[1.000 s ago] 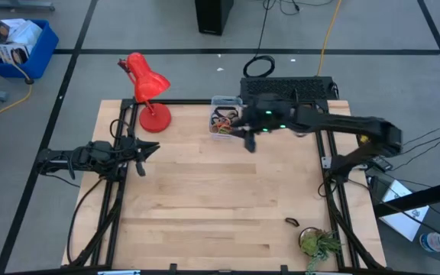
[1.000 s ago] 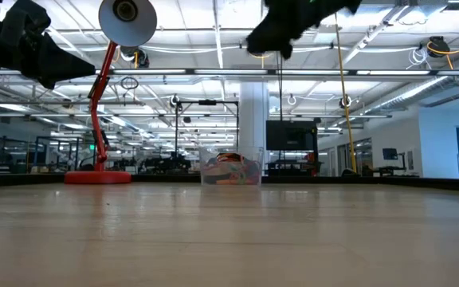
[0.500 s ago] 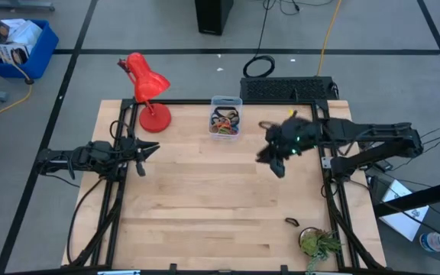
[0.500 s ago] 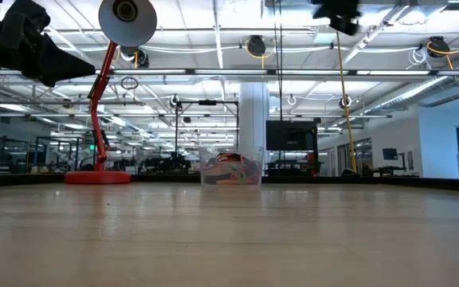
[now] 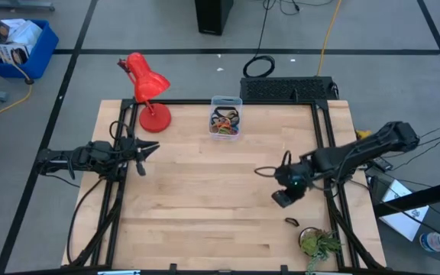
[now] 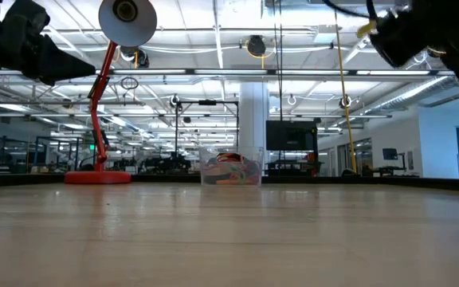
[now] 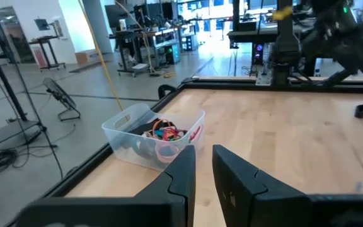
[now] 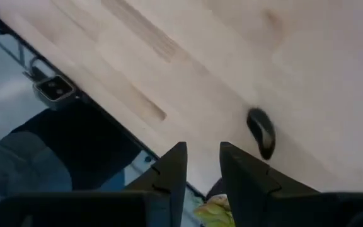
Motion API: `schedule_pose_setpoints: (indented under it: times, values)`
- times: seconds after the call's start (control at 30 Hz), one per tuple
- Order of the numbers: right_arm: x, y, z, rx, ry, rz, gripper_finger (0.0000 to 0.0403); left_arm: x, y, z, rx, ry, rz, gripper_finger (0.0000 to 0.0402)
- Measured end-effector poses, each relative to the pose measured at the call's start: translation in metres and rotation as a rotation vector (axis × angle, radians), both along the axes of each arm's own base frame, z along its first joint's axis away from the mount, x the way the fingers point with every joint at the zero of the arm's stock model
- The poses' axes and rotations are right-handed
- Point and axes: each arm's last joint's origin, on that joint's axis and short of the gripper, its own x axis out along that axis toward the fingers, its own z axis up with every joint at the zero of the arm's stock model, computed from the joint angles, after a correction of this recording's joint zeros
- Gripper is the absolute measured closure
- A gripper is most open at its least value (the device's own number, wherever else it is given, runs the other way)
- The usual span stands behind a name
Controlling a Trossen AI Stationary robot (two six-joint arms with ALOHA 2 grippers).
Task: Pick and place rubber bands into bin
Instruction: Put the black rubber band into the transparent bin
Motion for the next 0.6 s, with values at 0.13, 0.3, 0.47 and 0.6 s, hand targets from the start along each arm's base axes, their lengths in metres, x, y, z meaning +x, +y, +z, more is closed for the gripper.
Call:
schedule_pose_setpoints:
  times: [0.13,0.3,0.47,0.6]
  values:
    - [-0.002,0.008,-0.031,0.114,0.006,-0.054,0.0314,0.0,0.0,0.0,0.028,0.011,0.007,0.0339]
    - [-0.004,0.012,-0.059,0.264,-0.05,-0.097,0.0314,0.0,0.0,0.0,0.031,0.011,0.007,0.0339]
    - [-0.008,0.01,-0.073,0.28,-0.101,-0.108,0.029,0.0,0.0,0.0,0.031,0.011,0.007,0.0339]
    - [-0.009,0.009,-0.076,0.263,-0.101,-0.116,0.0248,0.0,0.0,0.0,0.027,0.01,0.008,0.0339]
